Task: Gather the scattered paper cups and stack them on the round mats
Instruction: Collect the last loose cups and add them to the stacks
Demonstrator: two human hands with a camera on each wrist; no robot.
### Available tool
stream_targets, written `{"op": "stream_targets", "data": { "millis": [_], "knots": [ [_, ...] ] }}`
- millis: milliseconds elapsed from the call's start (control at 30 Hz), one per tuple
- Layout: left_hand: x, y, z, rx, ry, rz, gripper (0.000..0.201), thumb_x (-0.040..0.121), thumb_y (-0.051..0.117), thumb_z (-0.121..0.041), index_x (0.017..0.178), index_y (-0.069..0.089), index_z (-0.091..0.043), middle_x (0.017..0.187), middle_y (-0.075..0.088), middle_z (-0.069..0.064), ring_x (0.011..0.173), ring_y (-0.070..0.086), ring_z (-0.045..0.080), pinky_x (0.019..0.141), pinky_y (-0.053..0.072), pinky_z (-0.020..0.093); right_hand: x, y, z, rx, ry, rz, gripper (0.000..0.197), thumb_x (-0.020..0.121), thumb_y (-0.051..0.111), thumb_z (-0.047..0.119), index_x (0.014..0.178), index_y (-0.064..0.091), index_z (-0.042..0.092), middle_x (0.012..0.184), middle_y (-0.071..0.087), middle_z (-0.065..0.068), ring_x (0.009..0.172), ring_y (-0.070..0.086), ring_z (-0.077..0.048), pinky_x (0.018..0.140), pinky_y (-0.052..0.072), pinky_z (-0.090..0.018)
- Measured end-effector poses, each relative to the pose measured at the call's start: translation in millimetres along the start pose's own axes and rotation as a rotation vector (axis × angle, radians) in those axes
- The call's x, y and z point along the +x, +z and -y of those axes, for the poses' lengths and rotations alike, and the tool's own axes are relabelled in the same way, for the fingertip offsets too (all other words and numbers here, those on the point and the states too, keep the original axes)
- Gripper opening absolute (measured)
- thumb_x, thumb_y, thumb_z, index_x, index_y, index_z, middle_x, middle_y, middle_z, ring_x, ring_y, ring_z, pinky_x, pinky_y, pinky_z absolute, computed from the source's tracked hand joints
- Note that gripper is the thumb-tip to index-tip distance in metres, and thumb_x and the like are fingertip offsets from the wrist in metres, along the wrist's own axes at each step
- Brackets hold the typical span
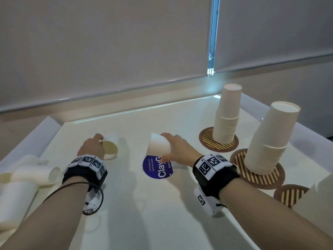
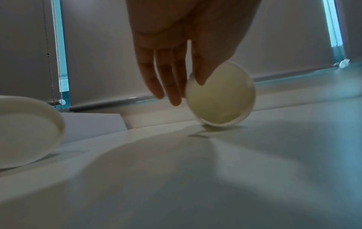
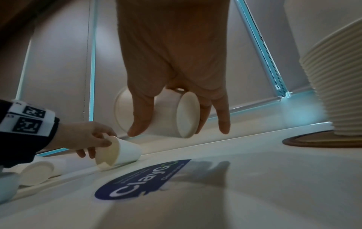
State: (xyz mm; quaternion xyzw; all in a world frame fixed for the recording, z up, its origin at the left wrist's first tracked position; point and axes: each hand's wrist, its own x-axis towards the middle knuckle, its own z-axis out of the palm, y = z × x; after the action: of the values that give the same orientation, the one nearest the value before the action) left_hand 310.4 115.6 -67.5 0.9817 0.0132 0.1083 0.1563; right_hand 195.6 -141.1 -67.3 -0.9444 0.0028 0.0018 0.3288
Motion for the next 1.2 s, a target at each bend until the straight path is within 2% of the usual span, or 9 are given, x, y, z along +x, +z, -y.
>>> {"op": "stream_targets", "data": {
  "millis": [133,333,500,600,733,833,967,1100,1200],
  "knots": [
    [-21,-10,-13,-0.335,0.052,-0.101,0.025,0.091,0.042,-0.003,0.106,0.062,-0.008,0.090,0.064,0.022,0.080,0.057,0.034,0.069,0.039,0.031,-9,-7,-3,0.096,0.005,-0.005,0.087,0.072,0.079,0.027,0.143,0.029,0.028,0.129,0.044,-0.012,0.121,0.044,-0.028,0.099,0.038,-0.035],
    [-69,-36,-45,-0.807,0.197,0.405,0.036,0.080,0.056,0.010,0.085,0.061,-0.025,0.082,0.062,0.005,0.076,0.054,0.023,0.061,0.044,0.028,-32,-25,11,0.446,-0.080,0.021,0.076,0.061,0.086,0.011,0.128,0.053,0.027,0.121,0.055,-0.003,0.112,0.055,-0.023,0.089,0.052,-0.033],
    [-115,-41,-95,-0.999,0.223,0.301,0.024,0.096,0.047,-0.005,0.105,0.063,-0.019,0.086,0.068,0.003,0.063,0.065,0.015,0.052,0.052,0.022,-57,-41,33,0.924,-0.001,-0.188,0.079,0.068,0.082,0.014,0.133,0.038,0.019,0.118,0.056,-0.004,0.109,0.058,-0.020,0.092,0.052,-0.035],
    [-139,-46,-130,-1.072,0.269,0.174,0.019,0.097,0.048,-0.013,0.100,0.066,-0.018,0.081,0.068,0.001,0.051,0.064,0.009,0.051,0.053,0.024,-72,-55,44,1.115,0.043,-0.241,0.069,0.072,0.079,0.023,0.129,0.042,0.012,0.124,0.058,-0.012,0.107,0.061,-0.023,0.091,0.052,-0.040],
    [-159,-55,-167,-0.955,0.471,0.179,0.023,0.096,0.049,-0.012,0.104,0.063,-0.029,0.083,0.067,-0.004,0.052,0.064,0.004,0.047,0.050,0.017,-93,-75,49,0.968,-0.031,-0.519,0.085,0.049,0.084,0.034,0.120,0.045,0.011,0.112,0.061,-0.011,0.100,0.064,-0.025,0.075,0.057,-0.033],
    [-162,-57,-174,-0.799,0.528,0.264,0.034,0.092,0.055,-0.014,0.123,0.057,-0.026,0.093,0.065,-0.005,0.062,0.064,0.011,0.049,0.044,0.007,-114,-104,42,0.729,-0.057,-0.935,0.071,0.061,0.085,0.025,0.117,0.044,0.011,0.104,0.060,-0.002,0.089,0.060,-0.018,0.064,0.047,-0.011],
    [-162,-58,-154,-0.656,0.461,0.297,0.025,0.090,0.057,-0.014,0.114,0.062,-0.017,0.090,0.064,-0.002,0.061,0.062,0.012,0.056,0.045,0.008,-128,-141,9,0.510,-0.088,-1.376,0.077,0.064,0.083,0.026,0.125,0.041,0.003,0.116,0.054,-0.011,0.103,0.054,-0.026,0.082,0.045,-0.028],
    [-154,-58,-114,-0.490,0.346,0.262,0.021,0.088,0.057,-0.014,0.107,0.066,-0.012,0.093,0.067,0.003,0.074,0.060,0.018,0.071,0.052,0.027,-127,-150,-31,0.382,0.109,-1.495,0.084,0.062,0.076,0.033,0.130,0.041,-0.001,0.127,0.050,-0.018,0.115,0.049,-0.033,0.095,0.041,-0.039],
    [-145,-64,-74,-0.370,0.215,0.162,0.022,0.088,0.055,-0.015,0.106,0.067,-0.014,0.104,0.069,0.005,0.089,0.062,0.018,0.078,0.047,0.024,-127,-142,-53,0.406,0.247,-1.442,0.085,0.064,0.077,0.035,0.132,0.039,0.000,0.134,0.047,-0.017,0.121,0.047,-0.030,0.101,0.039,-0.038]
  ]
}}
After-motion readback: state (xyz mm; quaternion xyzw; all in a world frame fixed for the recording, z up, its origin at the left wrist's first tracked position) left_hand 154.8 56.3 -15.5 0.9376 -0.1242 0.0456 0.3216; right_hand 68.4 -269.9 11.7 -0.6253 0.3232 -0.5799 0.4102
